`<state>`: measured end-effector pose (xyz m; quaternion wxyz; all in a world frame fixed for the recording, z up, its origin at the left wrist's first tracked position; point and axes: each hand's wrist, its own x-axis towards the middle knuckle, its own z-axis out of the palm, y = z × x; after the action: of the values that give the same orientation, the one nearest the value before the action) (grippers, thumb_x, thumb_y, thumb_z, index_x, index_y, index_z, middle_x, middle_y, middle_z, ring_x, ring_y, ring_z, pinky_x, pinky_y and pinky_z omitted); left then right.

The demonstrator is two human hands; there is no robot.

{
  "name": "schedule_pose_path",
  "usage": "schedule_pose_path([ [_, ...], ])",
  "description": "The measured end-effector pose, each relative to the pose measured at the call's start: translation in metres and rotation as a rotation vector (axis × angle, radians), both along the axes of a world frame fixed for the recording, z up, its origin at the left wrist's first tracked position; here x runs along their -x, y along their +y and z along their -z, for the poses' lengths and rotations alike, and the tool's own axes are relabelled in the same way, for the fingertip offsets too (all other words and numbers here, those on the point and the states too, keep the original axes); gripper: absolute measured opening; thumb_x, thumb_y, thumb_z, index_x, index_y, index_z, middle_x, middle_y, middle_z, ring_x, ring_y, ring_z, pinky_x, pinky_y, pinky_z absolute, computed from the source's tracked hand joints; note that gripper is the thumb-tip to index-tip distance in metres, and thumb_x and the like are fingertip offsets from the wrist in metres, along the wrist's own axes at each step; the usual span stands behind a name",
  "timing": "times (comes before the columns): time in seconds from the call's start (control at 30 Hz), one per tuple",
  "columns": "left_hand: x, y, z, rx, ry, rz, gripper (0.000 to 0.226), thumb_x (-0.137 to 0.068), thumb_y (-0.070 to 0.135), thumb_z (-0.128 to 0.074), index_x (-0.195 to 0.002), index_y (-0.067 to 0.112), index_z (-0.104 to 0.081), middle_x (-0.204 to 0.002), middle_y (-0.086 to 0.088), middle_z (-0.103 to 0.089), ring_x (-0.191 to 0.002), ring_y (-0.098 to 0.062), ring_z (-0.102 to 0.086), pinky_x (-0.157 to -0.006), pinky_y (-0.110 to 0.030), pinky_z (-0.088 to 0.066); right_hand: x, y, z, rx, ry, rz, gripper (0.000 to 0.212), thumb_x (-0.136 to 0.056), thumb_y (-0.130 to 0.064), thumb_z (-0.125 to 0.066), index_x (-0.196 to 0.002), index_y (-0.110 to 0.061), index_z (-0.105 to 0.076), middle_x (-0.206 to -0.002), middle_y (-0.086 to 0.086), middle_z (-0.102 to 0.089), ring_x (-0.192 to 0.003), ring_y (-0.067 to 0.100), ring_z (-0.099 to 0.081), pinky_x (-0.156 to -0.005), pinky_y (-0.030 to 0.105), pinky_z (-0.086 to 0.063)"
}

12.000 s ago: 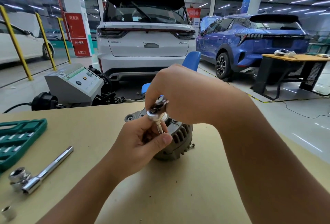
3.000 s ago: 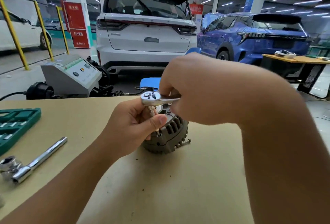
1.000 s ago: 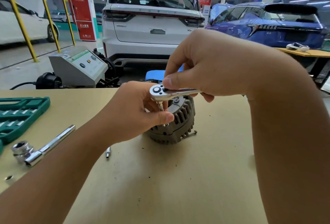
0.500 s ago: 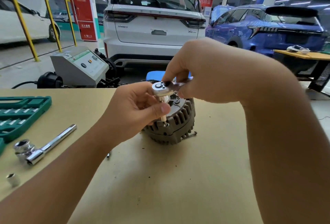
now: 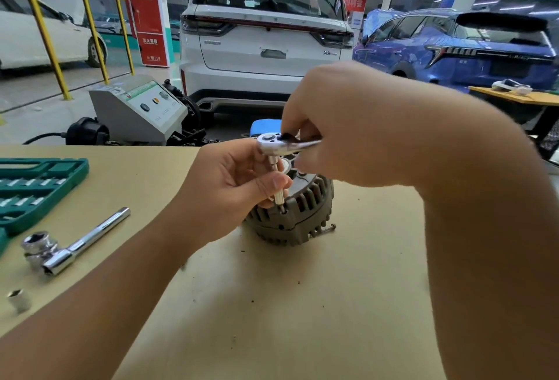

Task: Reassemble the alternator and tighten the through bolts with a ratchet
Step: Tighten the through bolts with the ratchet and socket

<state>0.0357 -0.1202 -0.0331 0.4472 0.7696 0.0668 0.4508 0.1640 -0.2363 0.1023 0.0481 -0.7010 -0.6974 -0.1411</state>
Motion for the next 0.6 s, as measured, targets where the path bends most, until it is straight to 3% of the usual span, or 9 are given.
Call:
schedule_pose_path([
  [0.1, 0.0012, 0.0011, -0.0012, 0.005, 0.039, 0.013, 0.011, -0.091, 0.016, -0.073, -0.102, 0.019, -0.073, -0.092, -0.009, -0.078, -0.085, -0.032, -0.078, -0.062, -0.034, -0.063, -0.0012, -0.0062, -0.0059, 0.03, 0.025, -0.013, 0.031, -0.091, -0.008, -0.064, -0.107, -0.032, -0.077, -0.096, -0.01, -0.065, -0.091, 0.019, -0.063, -0.076, 0.031, -0.057],
  [0.2, 0.0032, -0.0013, 0.0003, 0.077, 0.034, 0.047, 0.011, -0.09, 0.02, -0.074, -0.101, 0.018, -0.072, -0.093, -0.009, -0.079, -0.088, -0.031, -0.078, -0.061, -0.031, -0.062, -0.002, -0.0031, -0.005, -0.019, 0.102, 0.006, 0.042, -0.092, -0.002, -0.063, -0.104, -0.04, -0.076, -0.101, -0.009, -0.067, -0.093, 0.021, -0.064, -0.082, 0.041, -0.06],
  [0.33, 0.0009, -0.0056, 0.0023, 0.129, -0.02, 0.066, 0.008, -0.087, 0.015, -0.079, -0.094, 0.02, -0.077, -0.089, -0.012, -0.079, -0.084, -0.033, -0.079, -0.057, -0.034, -0.062, 0.0006, -0.0012, -0.0035, 0.0, 0.065, -0.063, 0.029, -0.089, -0.01, -0.069, -0.102, -0.034, -0.076, -0.087, -0.008, -0.066, -0.079, 0.018, -0.065, -0.07, 0.037, -0.061],
  [0.4, -0.0008, -0.0082, 0.0027, 0.096, -0.032, 0.06, 0.009, -0.086, 0.022, -0.079, -0.091, 0.029, -0.079, -0.086, -0.009, -0.078, -0.082, -0.034, -0.078, -0.057, -0.035, -0.062, 0.0023, -0.0059, -0.0066, 0.04, 0.059, -0.086, 0.031, -0.085, -0.015, -0.072, -0.105, -0.038, -0.075, -0.086, -0.012, -0.064, -0.076, 0.015, -0.063, -0.065, 0.031, -0.056],
  [0.5, -0.0019, -0.0065, 0.0013, 0.067, -0.032, 0.039, 0.008, -0.085, 0.024, -0.08, -0.092, 0.028, -0.078, -0.085, -0.009, -0.077, -0.08, -0.035, -0.076, -0.057, -0.03, -0.059, -0.0011, -0.0062, -0.0084, 0.056, 0.045, -0.096, 0.04, -0.086, -0.011, -0.07, -0.11, -0.044, -0.074, -0.09, -0.017, -0.063, -0.078, 0.007, -0.059, -0.068, 0.025, -0.052],
  [0.6, -0.0013, -0.0044, 0.0011, 0.066, -0.014, 0.087, 0.006, -0.085, 0.026, -0.079, -0.09, 0.026, -0.076, -0.086, -0.013, -0.076, -0.084, -0.031, -0.077, -0.062, -0.023, -0.056, -0.0058, 0.0014, -0.0037, -0.029, 0.123, -0.069, 0.041, -0.086, -0.003, -0.069, -0.096, -0.043, -0.075, -0.092, -0.019, -0.062, -0.085, 0.011, -0.064, -0.077, 0.032, -0.057],
])
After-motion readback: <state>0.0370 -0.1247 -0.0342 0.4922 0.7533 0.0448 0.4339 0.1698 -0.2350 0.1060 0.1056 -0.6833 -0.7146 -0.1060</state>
